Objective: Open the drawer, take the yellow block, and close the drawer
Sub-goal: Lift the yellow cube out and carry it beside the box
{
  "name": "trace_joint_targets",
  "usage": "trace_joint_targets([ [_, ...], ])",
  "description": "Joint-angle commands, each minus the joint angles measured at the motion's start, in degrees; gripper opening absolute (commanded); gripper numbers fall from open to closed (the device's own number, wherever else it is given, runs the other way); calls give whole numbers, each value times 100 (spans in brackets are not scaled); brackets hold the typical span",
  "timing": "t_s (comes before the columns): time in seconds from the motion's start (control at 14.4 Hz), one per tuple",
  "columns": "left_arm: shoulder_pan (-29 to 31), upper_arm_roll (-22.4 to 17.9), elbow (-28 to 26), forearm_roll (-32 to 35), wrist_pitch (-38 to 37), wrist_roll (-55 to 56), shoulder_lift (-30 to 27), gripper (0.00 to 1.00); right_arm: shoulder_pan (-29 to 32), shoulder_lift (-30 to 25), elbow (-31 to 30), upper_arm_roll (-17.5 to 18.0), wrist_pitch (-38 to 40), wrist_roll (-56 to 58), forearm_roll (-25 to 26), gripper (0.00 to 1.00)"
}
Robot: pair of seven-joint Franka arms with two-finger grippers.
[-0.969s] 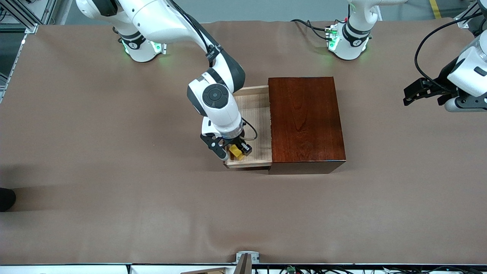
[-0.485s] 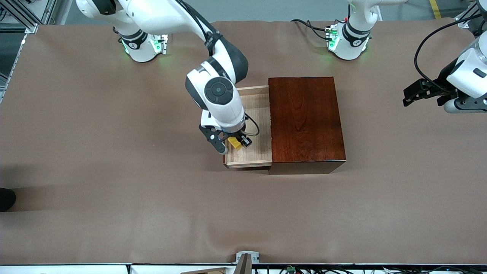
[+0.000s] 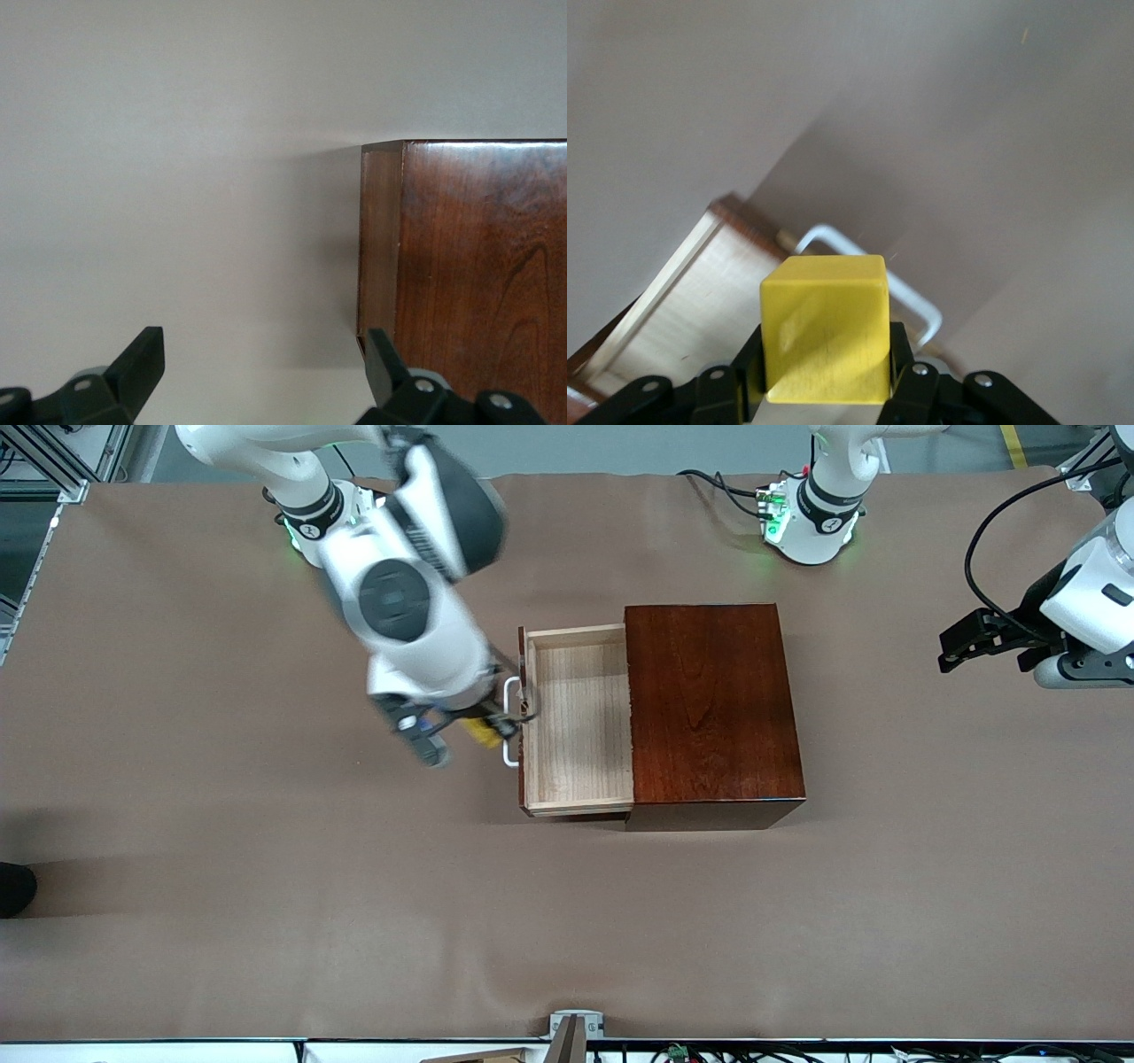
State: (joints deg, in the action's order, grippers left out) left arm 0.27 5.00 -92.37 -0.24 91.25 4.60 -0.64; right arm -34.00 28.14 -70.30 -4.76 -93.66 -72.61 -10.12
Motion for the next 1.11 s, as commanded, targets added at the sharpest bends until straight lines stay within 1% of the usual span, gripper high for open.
trace_joint_targets([
  [0.0,44,27,79,-11,-2,-126,29,100,568,-614,-737,71,120,1585,45,14],
  [0.21,44,27,79,-11,-2,-126,29,100,1087,-1326,-1756,63,-20,3046,177,15],
  [0.28,44,27,79,-11,-2,-126,29,100,1236,-1590,-2221,71,-195,3459,195,14],
  [0.35,44,27,79,-11,-2,-126,29,100,1403,-1871,-2826,71,-536,3968,195,14],
  [0.48,44,27,79,-11,-2,-126,29,100,1510,-2407,-4082,71,-1536,4839,204,13],
  [0.55,44,27,79,-11,-2,-126,29,100,1554,-2453,-4497,71,-1967,5331,204,13],
  [0.69,44,27,79,-11,-2,-126,29,100,1677,-2375,-5035,71,-2776,6201,204,13],
  [0.76,44,27,79,-11,-2,-126,29,100,1677,-2279,-5368,71,-3328,6545,204,13],
  [0.9,44,27,79,-11,-2,-134,29,100,1660,-2173,-5984,71,-4384,6715,204,13],
  [1.04,52,27,79,-11,-2,-134,29,100,1712,-1866,-6040,71,-4643,7126,204,13],
])
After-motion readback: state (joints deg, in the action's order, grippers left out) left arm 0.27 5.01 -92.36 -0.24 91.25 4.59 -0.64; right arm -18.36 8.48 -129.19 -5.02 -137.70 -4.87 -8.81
